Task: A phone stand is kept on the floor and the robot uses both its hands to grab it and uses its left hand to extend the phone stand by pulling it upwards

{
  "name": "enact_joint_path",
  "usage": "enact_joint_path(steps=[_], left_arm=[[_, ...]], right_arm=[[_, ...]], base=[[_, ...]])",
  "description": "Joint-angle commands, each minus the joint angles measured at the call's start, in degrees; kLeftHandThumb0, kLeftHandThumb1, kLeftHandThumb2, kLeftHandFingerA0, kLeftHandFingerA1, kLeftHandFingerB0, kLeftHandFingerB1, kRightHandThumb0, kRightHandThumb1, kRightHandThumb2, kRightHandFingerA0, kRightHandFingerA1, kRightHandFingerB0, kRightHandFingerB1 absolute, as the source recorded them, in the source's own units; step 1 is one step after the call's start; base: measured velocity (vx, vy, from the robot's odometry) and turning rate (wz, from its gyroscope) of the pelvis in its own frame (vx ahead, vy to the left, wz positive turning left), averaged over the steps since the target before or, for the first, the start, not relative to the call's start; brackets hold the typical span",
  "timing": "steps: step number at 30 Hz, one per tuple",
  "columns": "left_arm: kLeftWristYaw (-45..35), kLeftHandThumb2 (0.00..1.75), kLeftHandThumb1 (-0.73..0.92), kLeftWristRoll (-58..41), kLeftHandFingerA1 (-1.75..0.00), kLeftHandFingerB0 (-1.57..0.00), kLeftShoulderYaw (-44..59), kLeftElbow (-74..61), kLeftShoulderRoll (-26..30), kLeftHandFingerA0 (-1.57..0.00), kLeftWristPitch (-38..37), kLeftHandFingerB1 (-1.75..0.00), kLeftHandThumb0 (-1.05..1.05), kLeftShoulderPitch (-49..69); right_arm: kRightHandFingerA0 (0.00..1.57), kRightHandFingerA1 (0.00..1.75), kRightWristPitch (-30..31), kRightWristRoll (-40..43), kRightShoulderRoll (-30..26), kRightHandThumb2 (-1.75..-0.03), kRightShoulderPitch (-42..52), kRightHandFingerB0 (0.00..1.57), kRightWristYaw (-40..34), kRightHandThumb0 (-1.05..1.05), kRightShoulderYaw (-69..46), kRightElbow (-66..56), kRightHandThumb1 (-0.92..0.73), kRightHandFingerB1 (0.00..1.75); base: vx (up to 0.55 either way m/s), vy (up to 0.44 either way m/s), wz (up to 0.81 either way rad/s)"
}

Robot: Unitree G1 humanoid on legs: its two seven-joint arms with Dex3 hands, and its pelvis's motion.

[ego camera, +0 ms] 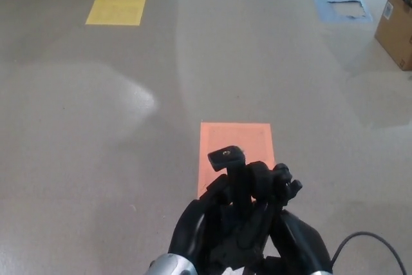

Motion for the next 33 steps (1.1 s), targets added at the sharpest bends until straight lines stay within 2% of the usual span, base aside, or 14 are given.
enact_joint_path(steps=[1, 2, 4, 8, 11, 12, 13, 14, 15, 18, 19, 23, 24, 33], left_arm=[[4.79, 0.79, 0.48, 1.32, -0.44, -0.10, -0.38, 3.73, -10.57, -0.15, -4.60, -0.37, -0.69, -3.91], [6.71, 0.59, 0.65, 3.32, -0.85, -0.65, -0.98, 4.05, -10.41, -0.66, -5.18, -0.99, -0.29, -4.30], [9.36, 0.63, 0.72, 5.95, -1.11, -0.54, -1.58, 4.34, -9.96, -0.71, -5.81, -1.34, -0.23, -4.77], [8.93, 0.49, 0.78, 5.79, -1.71, -0.54, -2.00, 4.24, -9.07, -0.55, -6.25, -1.73, -0.25, -4.35], [8.81, 0.49, 0.78, 6.17, -1.71, -0.54, -2.54, 4.20, -8.17, -0.55, -6.84, -1.73, -0.25, -4.51], [8.76, 0.51, 0.81, 6.70, -1.75, -0.55, -3.16, 3.48, -7.63, -0.62, -7.12, -1.73, -0.18, -4.72], [8.62, 0.51, 0.81, 7.40, -1.75, -0.55, -3.88, 2.53, -6.99, -0.62, -7.37, -1.73, -0.18, -4.96], [9.16, 0.83, 0.53, 8.05, -1.33, -0.87, -4.74, 0.66, -6.76, -1.01, -6.68, -1.28, -0.39, -5.48], [9.63, 0.53, 0.79, 8.56, -1.75, -0.50, -5.33, -0.98, -6.44, -0.62, -5.71, -1.75, -0.21, -6.02], [10.10, 0.53, 0.79, 8.73, -1.75, -0.50, -5.74, -1.75, -6.19, -0.62, -5.27, -1.75, -0.21, -6.22], [10.40, 0.53, 0.79, 9.02, -1.75, -0.48, -6.86, -7.12, -6.24, -0.65, -3.25, -1.75, -0.22, -8.62], [9.90, 0.54, 0.80, 8.65, -1.75, -0.48, -7.96, -13.21, -6.17, -0.64, -1.36, -1.75, -0.20, -12.13], [9.81, 0.55, 0.78, 8.02, -1.75, -0.51, -8.06, -15.54, -6.85, -0.66, -0.19, -1.75, -0.20, -14.31], [12.39, 0.57, 0.66, 6.45, -1.75, -0.69, -8.72, -27.13, -12.62, -0.84, 10.60, -1.75, -0.32, -27.21]], right_arm=[[0.49, 1.51, -1.22, 1.18, 2.51, -0.65, 0.10, 0.43, -2.87, -0.67, 0.12, 2.26, -0.72, 1.53], [0.15, 0.98, 0.06, -1.28, 1.86, -0.61, 0.84, 0.25, -4.89, -0.61, 1.51, 2.36, -0.80, 1.06], [0.01, 0.99, 3.43, -7.07, 1.28, -0.68, 1.39, 0.12, -11.16, -0.55, 4.95, 3.65, -0.92, 0.79], [0.40, 1.06, -0.48, -3.44, 1.65, -0.63, 2.28, 0.42, -11.66, -0.54, 3.75, 4.95, -0.81, 0.89], [0.40, 1.06, -0.92, -1.58, 2.57, -0.63, 2.46, 0.42, -11.89, -0.54, 2.66, 5.46, -0.81, 0.89], [0.74, 1.10, -3.93, 1.38, 3.26, -0.63, 2.89, 0.65, -10.93, -0.53, 0.89, 6.51, -0.74, 0.89], [0.74, 1.10, -7.67, 5.07, 4.10, -0.63, 3.47, 0.65, -9.62, -0.53, -1.35, 7.71, -0.74, 0.89], [0.85, 1.05, -8.22, 6.87, 4.37, -0.62, 3.83, 0.76, -8.00, -0.50, -2.72, 8.41, -0.74, 0.83], [0.87, 1.03, -9.33, 6.56, 4.35, -0.62, 3.64, 0.78, -8.45, -0.49, -3.10, 9.34, -0.74, 0.81], [0.87, 1.03, -10.66, 6.13, 4.53, -0.62, 3.25, 0.78, -8.75, -0.49, -3.78, 10.61, -0.74, 0.81], [1.44, 1.56, -11.80, 7.85, 5.12, -0.96, 3.77, 1.33, -7.95, -0.50, -5.08, 11.24, -0.49, 1.52], [1.44, 1.55, -12.78, 9.30, 5.55, -0.91, 3.66, 1.30, -6.69, -0.48, -6.67, 13.00, -0.45, 1.50], [1.10, 1.75, -12.88, 9.35, 5.61, -0.60, 3.79, 1.00, -6.62, -0.44, -6.94, 13.41, -0.69, 1.75], [1.10, 1.75, -14.24, 9.55, 5.17, -0.61, 4.92, 0.99, -6.30, -0.45, -7.82, 15.83, -0.69, 1.75]], base=[[0.00, 0.000, 0.00], [0.00, 0.000, 0.00], [0.00, 0.000, 0.00], [0.00, 0.000, 0.00], [0.00, 0.000, 0.00], [0.00, 0.000, 0.00], [0.00, 0.000, 0.00], [0.00, 0.000, 0.00], [0.00, 0.000, 0.00], [0.00, 0.000, 0.00], [0.00, 0.000, 0.00], [0.00, 0.000, 0.00], [0.00, 0.000, 0.00], [0.00, 0.000, 0.00]])
